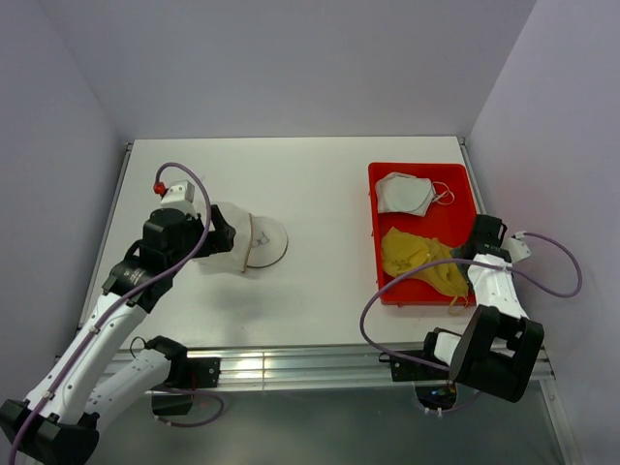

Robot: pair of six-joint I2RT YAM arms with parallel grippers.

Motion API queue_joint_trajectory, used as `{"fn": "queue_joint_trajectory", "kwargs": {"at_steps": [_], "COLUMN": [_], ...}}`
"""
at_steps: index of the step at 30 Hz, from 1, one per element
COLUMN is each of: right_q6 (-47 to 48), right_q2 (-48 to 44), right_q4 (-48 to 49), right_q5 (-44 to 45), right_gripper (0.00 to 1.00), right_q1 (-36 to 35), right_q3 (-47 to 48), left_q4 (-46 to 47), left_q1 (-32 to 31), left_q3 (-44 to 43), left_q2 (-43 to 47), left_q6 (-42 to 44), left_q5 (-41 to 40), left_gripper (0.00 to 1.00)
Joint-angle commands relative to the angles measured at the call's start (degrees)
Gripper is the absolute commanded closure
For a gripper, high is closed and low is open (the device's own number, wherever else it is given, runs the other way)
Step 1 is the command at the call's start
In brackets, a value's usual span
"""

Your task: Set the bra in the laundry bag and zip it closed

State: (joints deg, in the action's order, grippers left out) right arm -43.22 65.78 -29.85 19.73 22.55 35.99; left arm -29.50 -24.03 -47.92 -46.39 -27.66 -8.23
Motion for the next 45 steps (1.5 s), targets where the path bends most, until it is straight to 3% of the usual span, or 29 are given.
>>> {"fn": "queue_joint_trajectory", "kwargs": {"at_steps": [1, 13, 20, 24, 25, 26, 29, 30, 37, 45], "right_q6": [-0.9, -1.7, -2.9, -3.0, -2.9, -2.8, -2.2, -2.0, 0.7, 3.9], "right_q2": [0.8, 3.0, 10.0, 12.1, 12.4, 12.4, 11.6, 11.2, 2.4, -11.7], "right_q4": [2.8, 12.0, 14.1, 15.5, 15.7, 16.1, 16.4, 16.5, 12.9, 3.2], "right_q5": [2.4, -3.3, -6.7, -9.0, -9.4, -9.7, -10.2, -10.6, -12.6, -13.9], "right_gripper": [0.18, 0.19, 0.23, 0.46, 0.55, 0.73, 0.95, 0.98, 1.0, 1.0], "right_q1": [0.5, 0.6, 0.8, 0.9, 0.9, 0.9, 0.9, 0.9, 0.8, 0.5], "right_q3": [0.5, -4.2, -3.3, -3.0, -3.1, -3.2, -3.6, -3.8, -2.4, 8.3], "left_q4": [0.8, 1.1, 1.1, 1.0, 1.0, 1.0, 1.0, 1.1, 1.0, 1.0], "left_q1": [-0.1, -0.2, -0.2, -0.2, -0.2, -0.1, -0.1, -0.2, -0.2, -0.2], "left_q3": [0.4, 0.5, 0.6, 0.5, 0.5, 0.5, 0.5, 0.5, 0.5, 0.3], "left_q2": [-0.1, -1.3, -1.0, -0.5, -0.5, -0.3, 0.0, 0.0, 0.5, 0.2], "left_q6": [0.5, 0.2, 0.2, 0.2, 0.2, 0.1, 0.1, 0.1, 0.1, 0.1], "left_q5": [-0.4, -0.4, -0.4, -0.6, -0.5, -0.6, -0.6, -0.7, -1.0, -1.2], "left_gripper": [0.01, 0.01, 0.01, 0.01, 0.01, 0.01, 0.01, 0.01, 0.01, 0.01]}}
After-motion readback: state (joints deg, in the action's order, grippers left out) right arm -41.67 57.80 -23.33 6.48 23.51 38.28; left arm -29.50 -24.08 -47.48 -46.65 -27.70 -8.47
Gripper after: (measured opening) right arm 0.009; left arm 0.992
